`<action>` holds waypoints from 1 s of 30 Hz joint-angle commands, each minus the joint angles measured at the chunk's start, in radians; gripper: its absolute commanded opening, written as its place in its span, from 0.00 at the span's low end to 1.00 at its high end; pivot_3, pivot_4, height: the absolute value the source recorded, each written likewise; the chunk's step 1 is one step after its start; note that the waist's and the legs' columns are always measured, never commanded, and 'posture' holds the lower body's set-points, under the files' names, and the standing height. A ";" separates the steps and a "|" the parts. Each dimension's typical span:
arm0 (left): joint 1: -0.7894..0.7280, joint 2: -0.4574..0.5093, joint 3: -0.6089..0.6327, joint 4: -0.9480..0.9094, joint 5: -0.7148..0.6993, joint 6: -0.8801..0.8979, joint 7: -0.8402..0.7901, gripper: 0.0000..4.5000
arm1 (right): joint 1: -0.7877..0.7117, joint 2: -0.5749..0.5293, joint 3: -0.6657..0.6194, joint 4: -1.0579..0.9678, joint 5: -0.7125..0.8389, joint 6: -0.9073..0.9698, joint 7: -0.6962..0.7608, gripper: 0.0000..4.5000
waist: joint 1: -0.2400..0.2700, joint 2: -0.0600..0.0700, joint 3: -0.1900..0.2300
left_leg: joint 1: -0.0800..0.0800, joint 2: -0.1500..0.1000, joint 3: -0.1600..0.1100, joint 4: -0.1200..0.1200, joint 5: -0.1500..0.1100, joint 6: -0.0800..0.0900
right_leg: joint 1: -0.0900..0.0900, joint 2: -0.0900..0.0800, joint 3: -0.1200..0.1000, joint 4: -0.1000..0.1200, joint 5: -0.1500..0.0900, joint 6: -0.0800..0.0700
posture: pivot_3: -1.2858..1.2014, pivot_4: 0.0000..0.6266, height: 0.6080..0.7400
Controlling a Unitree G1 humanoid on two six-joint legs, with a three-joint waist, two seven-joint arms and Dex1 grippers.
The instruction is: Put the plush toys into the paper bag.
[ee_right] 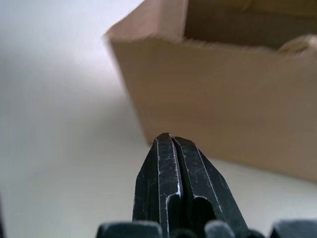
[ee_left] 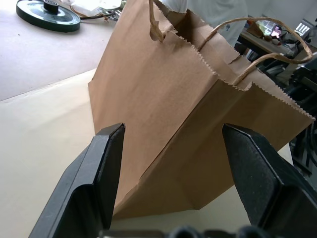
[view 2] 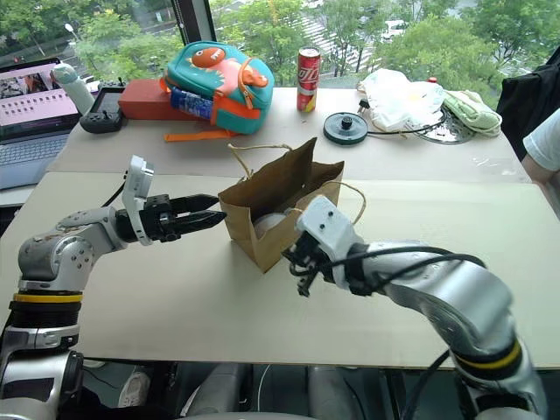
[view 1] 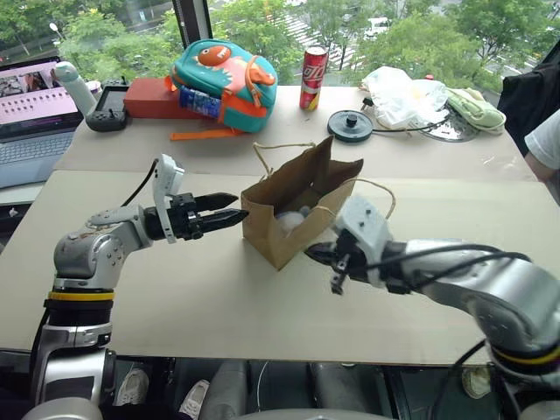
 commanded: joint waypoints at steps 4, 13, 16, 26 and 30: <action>-0.017 0.007 -0.018 -0.024 0.007 -0.021 -0.026 0.74 | -0.078 0.085 0.047 0.091 -0.109 -0.072 -0.026 0.01 | 0.002 0.000 0.000 | -0.001 0.000 -0.001 0.000 0.000 0.000 | 0.000 0.000 -0.001 -0.001 0.000 0.000 | 0.52 0.24 0.99; 0.042 0.024 -0.070 -0.130 0.022 -0.049 -0.063 0.74 | -0.118 0.140 0.064 0.156 -0.167 -0.083 -0.004 0.01 | 0.002 0.000 0.000 | -0.001 0.000 -0.001 0.000 0.000 0.000 | 0.000 0.000 -0.001 0.000 0.000 0.000 | 0.52 0.24 0.99; 0.051 0.018 -0.073 -0.153 0.025 -0.049 -0.054 0.74 | -0.122 0.154 0.066 0.171 -0.182 -0.084 0.000 0.01 | 0.001 0.000 0.000 | -0.001 0.000 -0.001 0.000 0.000 0.000 | 0.000 0.000 -0.001 0.000 0.000 0.000 | 0.52 0.24 0.99; 0.032 -0.029 -0.082 -0.143 0.067 -0.093 0.019 0.74 | -0.165 0.186 0.108 0.184 -0.206 -0.076 0.053 0.01 | -0.001 0.000 0.000 | 0.000 0.000 -0.001 0.000 0.000 0.000 | 0.000 0.000 -0.001 0.001 0.000 0.000 | 0.52 0.24 0.99; 0.034 -0.045 -0.084 -0.153 0.063 -0.088 0.031 0.74 | -0.193 0.200 0.126 0.220 -0.229 -0.080 0.062 0.01 | 0.000 0.000 0.000 | 0.000 0.000 -0.001 0.000 0.000 0.000 | 0.000 0.000 -0.001 0.001 0.000 0.000 | 0.52 0.24 0.99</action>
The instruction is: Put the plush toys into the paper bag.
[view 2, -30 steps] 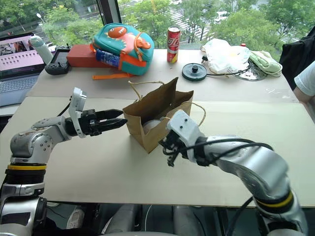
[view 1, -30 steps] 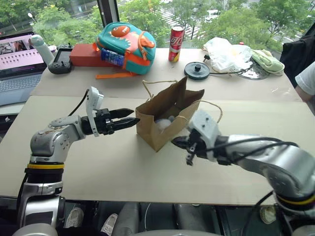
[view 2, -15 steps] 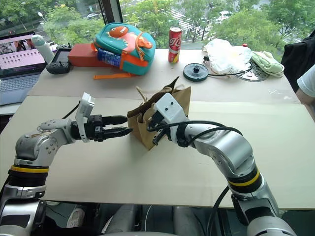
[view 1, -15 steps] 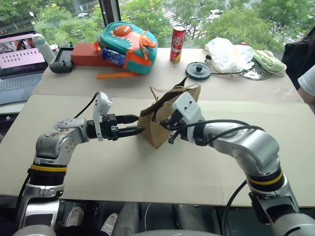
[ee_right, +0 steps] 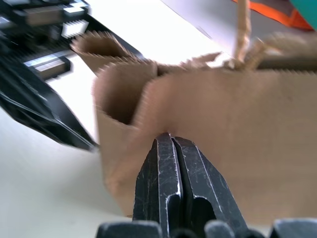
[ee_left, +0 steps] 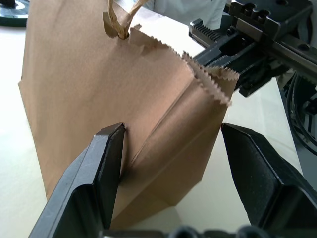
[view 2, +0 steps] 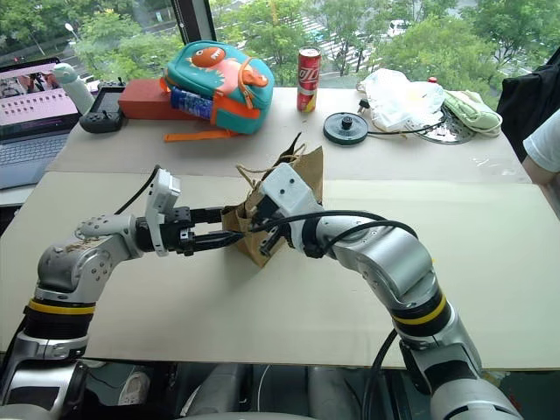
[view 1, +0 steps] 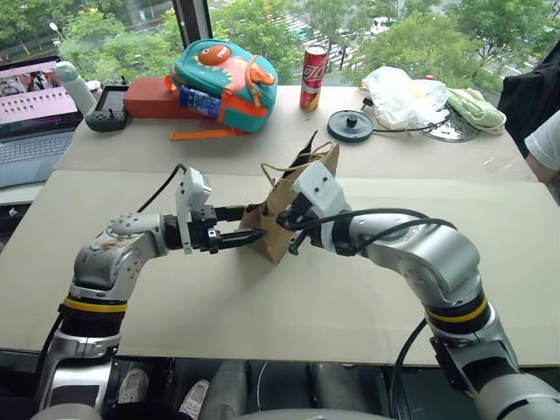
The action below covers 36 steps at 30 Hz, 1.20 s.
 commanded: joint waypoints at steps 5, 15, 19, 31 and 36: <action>-0.002 0.001 -0.005 -0.055 -0.029 0.012 -0.006 0.74 | -0.061 0.044 0.007 0.040 -0.036 -0.028 0.017 0.01 | -0.001 0.000 0.000 | 0.000 0.000 0.000 0.000 0.000 0.000 | 0.000 0.000 0.000 0.000 0.000 0.000 | 0.52 0.24 0.99; -0.012 -0.016 -0.036 -0.002 0.048 -0.036 0.024 0.74 | -0.085 0.074 0.008 0.072 -0.072 -0.039 0.033 0.01 | 0.000 0.000 0.000 | 0.000 0.000 0.000 0.000 0.000 0.000 | 0.000 0.000 -0.001 0.000 0.000 0.000 | 0.52 0.24 0.99; -0.038 -0.068 -0.047 0.057 0.111 -0.094 0.091 0.74 | -0.078 0.073 0.000 0.054 -0.071 -0.025 0.034 0.01 | 0.000 0.000 0.000 | 0.001 0.000 0.000 0.000 0.000 0.000 | 0.000 0.000 0.000 0.000 0.000 0.000 | 0.52 0.24 0.99; -0.019 -0.120 -0.052 0.057 0.148 -0.130 0.137 0.42 | -0.077 0.080 -0.013 0.032 -0.077 0.002 0.020 0.00 | -0.001 0.000 0.000 | 0.000 0.000 -0.001 0.000 0.000 0.000 | 0.000 0.000 -0.001 0.001 0.000 0.000 | 0.52 0.24 0.99; -0.021 -0.119 -0.046 0.066 0.152 -0.136 0.143 0.04 | -0.078 0.080 -0.019 0.021 -0.079 0.017 0.023 0.00 | 0.000 0.000 0.000 | 0.000 0.000 -0.001 0.000 0.000 0.000 | 0.000 0.000 -0.001 0.000 0.000 0.000 | 0.52 0.24 0.99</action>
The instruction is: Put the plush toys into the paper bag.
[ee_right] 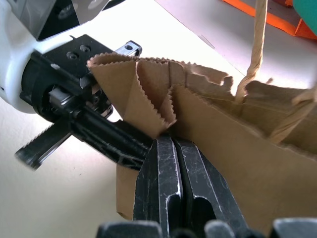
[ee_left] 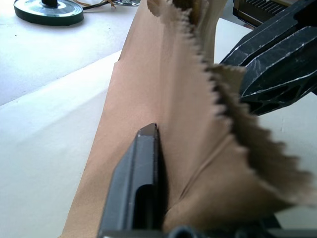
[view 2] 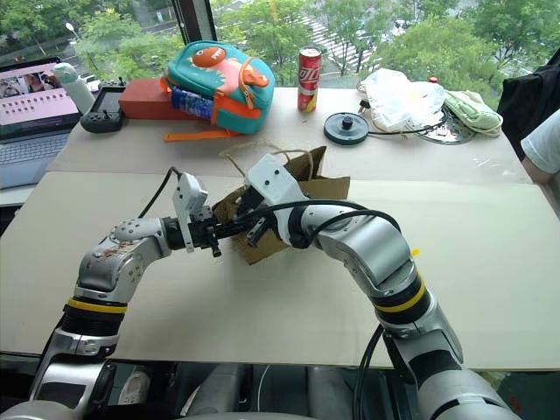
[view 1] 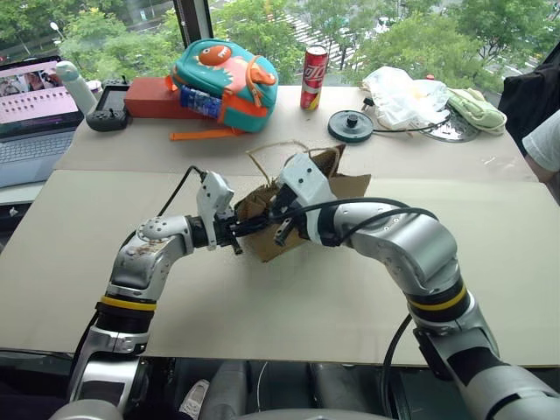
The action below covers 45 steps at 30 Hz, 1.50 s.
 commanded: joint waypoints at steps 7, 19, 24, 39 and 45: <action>-0.029 -0.011 0.008 0.017 0.016 -0.038 0.021 0.02 | -0.001 -0.034 -0.106 -0.192 0.084 0.074 0.049 0.00 | 0.001 0.000 0.000 | 0.000 0.000 0.000 0.000 0.000 0.000 | 0.000 0.000 0.000 0.000 0.000 0.000 | 0.52 0.24 0.99; -0.072 -0.002 0.052 0.002 -0.031 -0.067 -0.047 0.02 | 0.227 -0.300 -0.528 -0.335 0.276 0.099 0.193 0.00 | 0.005 0.000 0.000 | 0.000 -0.001 0.000 0.001 0.000 0.000 | 0.001 0.000 -0.001 -0.001 0.000 0.000 | 0.52 0.24 0.99; -0.065 0.110 0.094 -0.073 -0.086 -0.056 -0.157 0.02 | 0.391 -0.448 -0.692 -0.308 0.281 0.010 0.283 0.00 | 0.000 0.000 0.000 | -0.001 0.000 0.001 -0.001 0.000 0.001 | 0.001 0.000 0.000 -0.002 0.000 0.000 | 0.52 0.24 0.99; -0.067 0.248 -0.022 0.019 -0.031 -0.269 -0.526 0.02 | 0.525 -0.524 -0.793 -0.332 0.465 -0.161 0.407 0.00 | 0.010 0.000 0.000 | 0.001 0.000 0.004 0.000 0.000 0.001 | 0.002 0.000 0.002 -0.003 -0.005 0.008 | 0.52 0.24 0.99; -0.117 0.200 -0.056 0.144 0.008 -0.320 -0.548 0.02 | 0.530 -0.549 -0.784 -0.323 0.491 -0.167 0.376 0.00 | 0.012 0.000 0.000 | -0.001 0.000 0.003 0.001 0.000 0.001 | 0.002 0.000 0.002 -0.004 -0.004 0.007 | 0.52 0.24 0.99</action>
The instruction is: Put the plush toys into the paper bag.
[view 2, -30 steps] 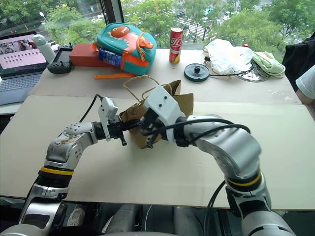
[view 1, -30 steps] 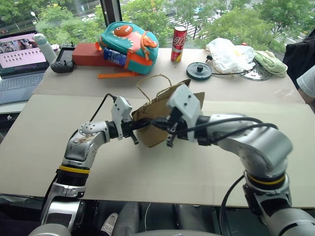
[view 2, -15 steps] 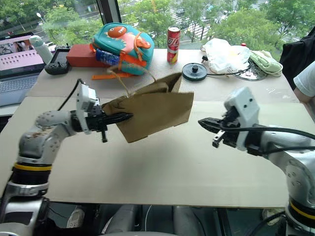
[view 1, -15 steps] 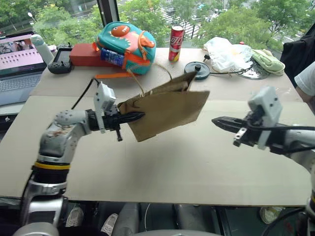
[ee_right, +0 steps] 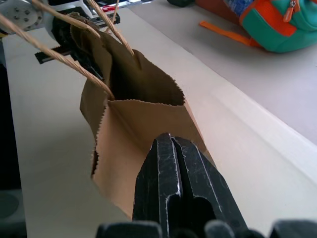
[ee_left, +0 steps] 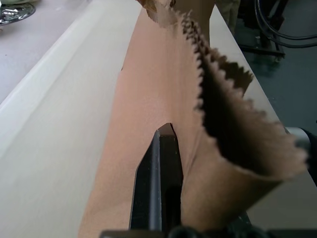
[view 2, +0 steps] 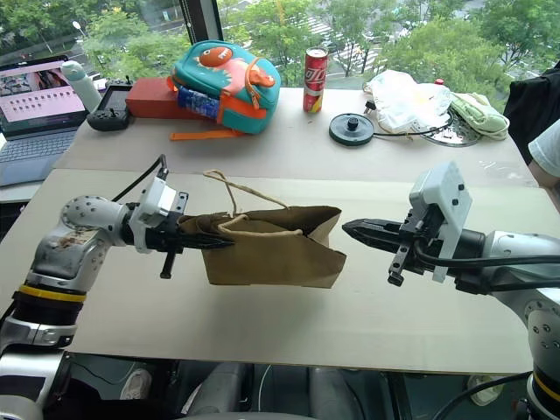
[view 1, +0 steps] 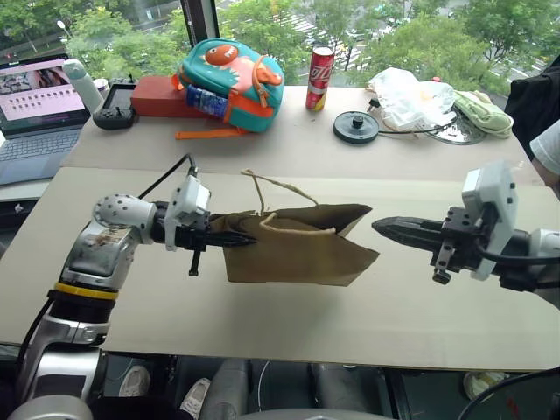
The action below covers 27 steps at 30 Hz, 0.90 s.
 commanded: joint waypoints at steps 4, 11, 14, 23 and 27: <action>-0.013 -0.026 -0.016 0.063 0.031 -0.051 -0.019 0.02 | 0.005 -0.043 -0.002 -0.014 0.023 -0.025 -0.031 0.00 | -0.006 0.000 0.000 | 0.000 0.000 0.000 0.000 0.000 0.000 | 0.000 0.000 0.000 0.001 0.003 -0.005 | 0.52 0.24 0.99; 0.000 -0.041 -0.021 0.101 0.062 -0.088 -0.011 0.02 | 0.021 -0.054 0.008 -0.025 0.036 -0.024 -0.056 0.00 | -0.005 0.000 0.000 | 0.000 0.000 0.000 0.000 0.000 0.000 | 0.000 0.000 0.000 0.001 0.003 -0.005 | 0.52 0.24 0.99; -0.011 -0.023 -0.014 0.082 0.037 -0.038 -0.032 0.08 | 0.020 -0.063 0.017 -0.017 0.024 -0.036 -0.059 0.00 | -0.006 0.000 0.000 | 0.000 0.000 0.000 0.000 0.000 0.000 | 0.000 0.000 0.000 0.001 0.003 -0.005 | 0.52 0.24 0.99; -0.069 0.094 0.099 -0.085 -0.111 0.264 0.000 0.39 | 0.036 -0.140 0.048 0.023 -0.035 -0.073 -0.037 0.00 | -0.009 0.000 0.000 | 0.000 0.000 -0.001 0.001 0.000 0.000 | 0.000 0.000 0.000 0.002 0.001 -0.002 | 0.52 0.24 0.99; -0.049 0.170 0.177 -0.188 -0.201 0.399 0.028 0.39 | 0.040 -0.177 0.028 0.024 -0.041 -0.086 -0.016 0.00 | -0.013 0.000 0.000 | 0.000 0.001 -0.001 0.000 0.000 0.000 | -0.001 0.000 0.000 0.002 0.001 -0.002 | 0.52 0.24 0.99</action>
